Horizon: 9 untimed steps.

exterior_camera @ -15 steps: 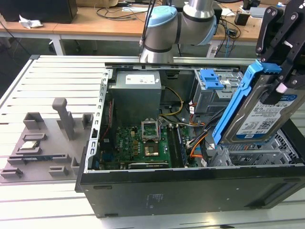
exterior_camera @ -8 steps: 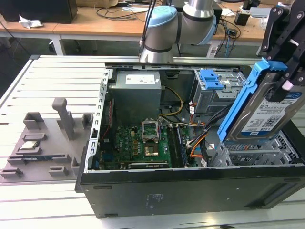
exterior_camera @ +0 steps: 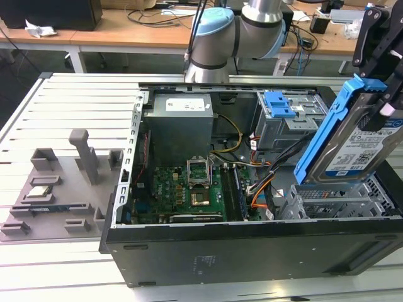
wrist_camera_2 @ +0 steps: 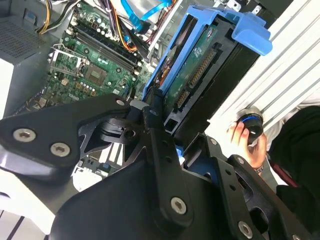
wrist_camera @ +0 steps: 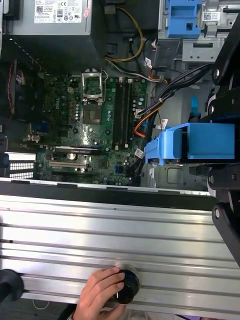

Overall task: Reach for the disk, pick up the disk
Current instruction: 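Pick up the disk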

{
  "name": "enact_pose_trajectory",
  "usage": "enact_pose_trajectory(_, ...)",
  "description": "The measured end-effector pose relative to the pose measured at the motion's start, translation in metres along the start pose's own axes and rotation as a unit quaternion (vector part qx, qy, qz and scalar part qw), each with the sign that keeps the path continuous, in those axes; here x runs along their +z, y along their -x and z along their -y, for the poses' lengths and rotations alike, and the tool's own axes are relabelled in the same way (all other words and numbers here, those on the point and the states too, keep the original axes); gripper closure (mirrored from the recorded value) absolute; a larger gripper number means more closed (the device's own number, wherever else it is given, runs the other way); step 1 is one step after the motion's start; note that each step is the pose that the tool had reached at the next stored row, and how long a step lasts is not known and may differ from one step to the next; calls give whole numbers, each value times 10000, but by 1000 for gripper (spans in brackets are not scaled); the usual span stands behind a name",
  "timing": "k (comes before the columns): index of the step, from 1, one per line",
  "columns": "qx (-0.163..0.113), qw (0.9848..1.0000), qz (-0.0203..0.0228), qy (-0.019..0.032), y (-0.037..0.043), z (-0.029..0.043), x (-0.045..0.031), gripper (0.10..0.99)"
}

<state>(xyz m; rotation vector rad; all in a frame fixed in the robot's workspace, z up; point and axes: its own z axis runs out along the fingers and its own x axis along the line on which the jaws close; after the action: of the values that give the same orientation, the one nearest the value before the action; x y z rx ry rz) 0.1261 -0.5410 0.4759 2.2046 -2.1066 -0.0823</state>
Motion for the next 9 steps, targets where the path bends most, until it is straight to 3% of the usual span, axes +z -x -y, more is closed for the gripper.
enact_pose_trajectory(9,3,10000,-27,1,29,107,11,722)
